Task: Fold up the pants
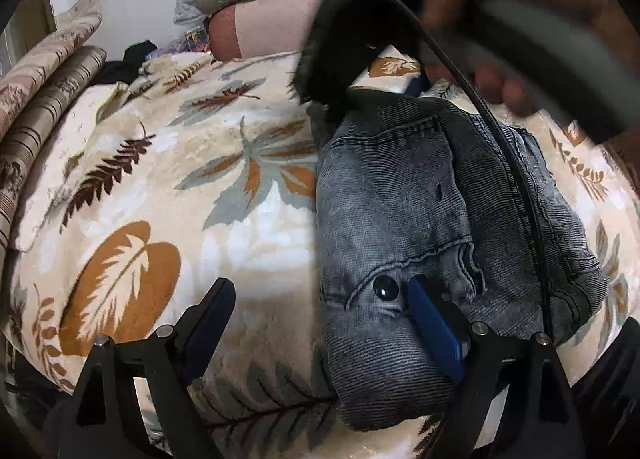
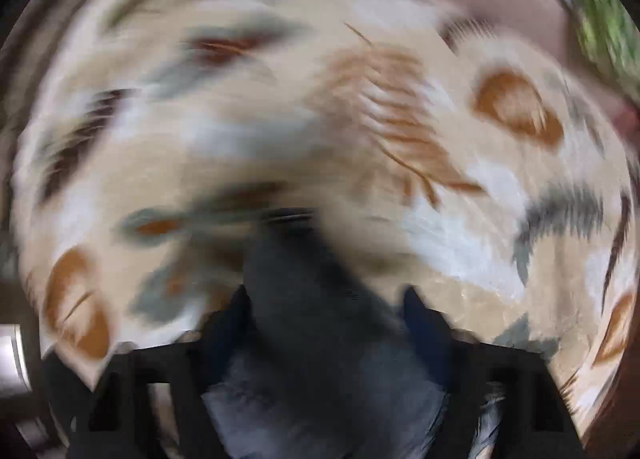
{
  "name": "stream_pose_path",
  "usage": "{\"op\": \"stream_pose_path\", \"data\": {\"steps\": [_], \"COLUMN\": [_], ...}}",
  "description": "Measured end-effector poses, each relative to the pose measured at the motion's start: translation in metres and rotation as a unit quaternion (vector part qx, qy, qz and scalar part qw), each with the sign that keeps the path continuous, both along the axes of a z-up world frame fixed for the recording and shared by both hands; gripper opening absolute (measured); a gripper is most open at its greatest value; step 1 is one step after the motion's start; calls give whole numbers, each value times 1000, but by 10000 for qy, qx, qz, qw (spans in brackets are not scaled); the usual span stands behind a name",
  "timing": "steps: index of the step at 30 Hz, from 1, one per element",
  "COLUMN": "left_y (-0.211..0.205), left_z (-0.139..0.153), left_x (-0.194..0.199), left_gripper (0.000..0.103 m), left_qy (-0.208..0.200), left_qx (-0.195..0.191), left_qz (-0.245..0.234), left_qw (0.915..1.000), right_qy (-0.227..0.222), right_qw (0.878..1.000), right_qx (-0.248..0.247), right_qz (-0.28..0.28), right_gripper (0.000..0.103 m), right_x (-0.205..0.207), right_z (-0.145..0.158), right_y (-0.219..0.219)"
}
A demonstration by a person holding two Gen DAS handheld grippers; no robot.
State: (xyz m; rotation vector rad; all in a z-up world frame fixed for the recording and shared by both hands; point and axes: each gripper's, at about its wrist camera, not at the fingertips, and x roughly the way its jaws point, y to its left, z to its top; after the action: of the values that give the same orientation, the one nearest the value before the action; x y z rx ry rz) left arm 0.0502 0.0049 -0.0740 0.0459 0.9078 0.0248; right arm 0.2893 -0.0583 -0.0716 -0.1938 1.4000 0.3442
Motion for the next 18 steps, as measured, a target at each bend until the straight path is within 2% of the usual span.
{"op": "stream_pose_path", "data": {"steps": [2, 6, 8, 11, 13, 15, 16, 18], "left_y": [4, 5, 6, 6, 3, 2, 1, 1], "left_z": [-2, -3, -3, -3, -2, -2, -2, -1], "left_x": [1, 2, 2, 2, 1, 0, 0, -2], "left_gripper": [89, 89, 89, 89, 89, 89, 89, 89], "left_qy": [32, 77, 79, 110, 105, 98, 117, 87], "left_qx": [-133, -214, -208, -227, -183, -139, -135, -94], "left_qz": [-23, 27, 27, 84, 129, 158, 173, 149], "left_qw": [9999, 9997, 9997, 9996, 9997, 9997, 9997, 9998], "right_qy": [-144, -821, -1239, -1527, -1546, -1200, -1052, -1314], "right_qw": [9994, 9933, 9885, 9820, 9847, 9923, 9943, 9910], "right_qx": [288, 677, 735, 1036, 766, 99, -11, 170], "right_qz": [-133, -442, -460, -398, -256, -279, -184, -162], "right_gripper": [71, 72, 73, 73, 73, 73, 73, 74], "right_x": [-7, -30, -47, -78, -95, -93, -92, -100], "right_z": [2, 31, 50, 68, 58, 20, 5, 9], "right_y": [-12, -34, -44, -64, -69, -71, -74, -80]}}
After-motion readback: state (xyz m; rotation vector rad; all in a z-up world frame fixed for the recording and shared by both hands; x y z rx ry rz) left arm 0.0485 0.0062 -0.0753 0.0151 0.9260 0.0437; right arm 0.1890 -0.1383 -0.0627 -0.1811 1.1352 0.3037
